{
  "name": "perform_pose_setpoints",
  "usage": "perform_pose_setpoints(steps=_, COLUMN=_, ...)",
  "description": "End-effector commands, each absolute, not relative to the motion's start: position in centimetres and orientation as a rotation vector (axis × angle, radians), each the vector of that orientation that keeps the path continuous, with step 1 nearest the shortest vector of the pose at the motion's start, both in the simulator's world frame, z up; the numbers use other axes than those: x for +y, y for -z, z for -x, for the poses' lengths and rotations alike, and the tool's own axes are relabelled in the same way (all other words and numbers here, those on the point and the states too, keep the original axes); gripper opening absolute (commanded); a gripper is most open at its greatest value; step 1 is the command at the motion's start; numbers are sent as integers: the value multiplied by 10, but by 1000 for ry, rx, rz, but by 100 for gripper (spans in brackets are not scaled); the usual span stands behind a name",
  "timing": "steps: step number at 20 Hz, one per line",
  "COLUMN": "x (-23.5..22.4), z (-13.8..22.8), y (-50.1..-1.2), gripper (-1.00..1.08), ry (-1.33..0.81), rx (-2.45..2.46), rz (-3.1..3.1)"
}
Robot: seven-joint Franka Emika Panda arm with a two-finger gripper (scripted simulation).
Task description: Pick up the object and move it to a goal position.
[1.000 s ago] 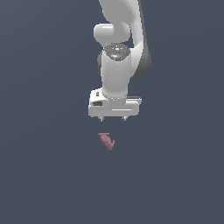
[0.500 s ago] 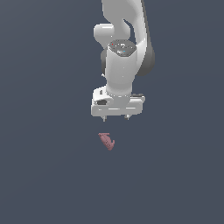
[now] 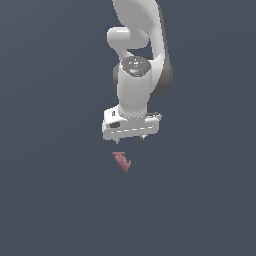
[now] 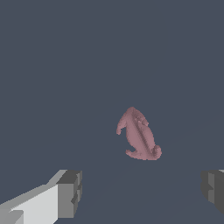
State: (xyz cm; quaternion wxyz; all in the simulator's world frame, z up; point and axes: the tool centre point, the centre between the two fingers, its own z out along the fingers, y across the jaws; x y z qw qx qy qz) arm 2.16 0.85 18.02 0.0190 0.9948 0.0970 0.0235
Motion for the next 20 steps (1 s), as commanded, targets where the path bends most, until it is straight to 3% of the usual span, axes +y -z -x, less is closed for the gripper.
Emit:
perform_pose_setpoints(steps=1, x=5, z=-24, y=-171, gripper=100, ry=-64, rx=364, rz=-3082)
perform_pose_setpoints(steps=20, x=-29, z=-35, y=-84, gripper=100, ry=-5, rx=924, rz=-2996)
